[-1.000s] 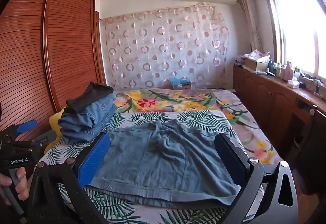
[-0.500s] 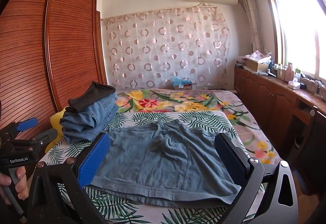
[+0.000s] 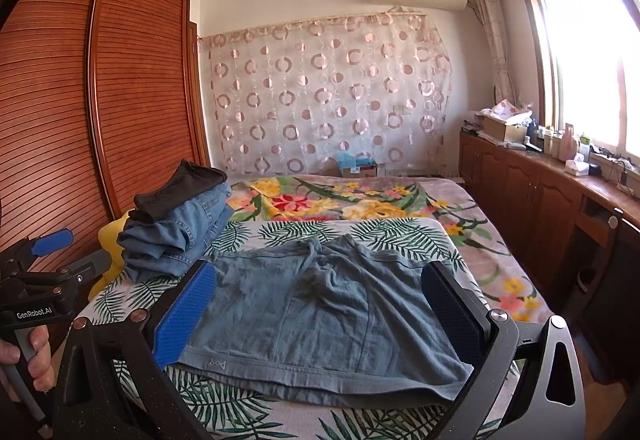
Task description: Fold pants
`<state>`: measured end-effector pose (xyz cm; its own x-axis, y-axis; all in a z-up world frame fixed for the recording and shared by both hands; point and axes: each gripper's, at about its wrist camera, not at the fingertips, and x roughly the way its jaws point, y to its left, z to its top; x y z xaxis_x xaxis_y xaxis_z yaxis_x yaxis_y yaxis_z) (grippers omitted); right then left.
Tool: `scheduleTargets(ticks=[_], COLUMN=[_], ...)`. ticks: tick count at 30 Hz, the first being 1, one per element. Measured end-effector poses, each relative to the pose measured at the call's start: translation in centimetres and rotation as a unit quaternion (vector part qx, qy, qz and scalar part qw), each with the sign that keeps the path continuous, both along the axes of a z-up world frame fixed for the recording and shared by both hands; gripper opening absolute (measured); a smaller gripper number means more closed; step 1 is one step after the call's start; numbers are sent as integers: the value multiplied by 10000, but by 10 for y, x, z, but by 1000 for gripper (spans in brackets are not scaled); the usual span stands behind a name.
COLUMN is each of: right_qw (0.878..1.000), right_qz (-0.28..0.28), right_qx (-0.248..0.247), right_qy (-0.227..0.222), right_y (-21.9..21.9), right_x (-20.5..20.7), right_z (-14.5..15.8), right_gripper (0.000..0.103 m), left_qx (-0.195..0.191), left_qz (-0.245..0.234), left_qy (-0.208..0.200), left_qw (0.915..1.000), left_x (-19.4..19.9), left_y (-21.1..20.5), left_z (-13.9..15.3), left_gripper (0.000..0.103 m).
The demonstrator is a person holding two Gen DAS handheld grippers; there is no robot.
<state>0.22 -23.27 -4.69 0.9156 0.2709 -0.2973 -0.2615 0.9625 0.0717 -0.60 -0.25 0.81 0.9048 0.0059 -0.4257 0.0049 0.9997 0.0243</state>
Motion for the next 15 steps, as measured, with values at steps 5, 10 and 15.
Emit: scheduleTargets(ticks=[5,10,15], right_qw=[10000,10000,10000], right_qz=[7,9,11], right_qx=[-8,1,7], right_qy=[-9,-9,-9], right_y=[0,0,0], right_x=[-1,-2,-2], right_z=[0,1,1], right_gripper=[102,102,102], left_qx=[2,3,1], left_qz=[0,-3,-1], left_qy=[-4,-10,-16], left_qw=[10000,10000,10000], left_x=[0,0,0], left_y=[0,0,0], left_z=[0,0,0], left_gripper=[103,103,103])
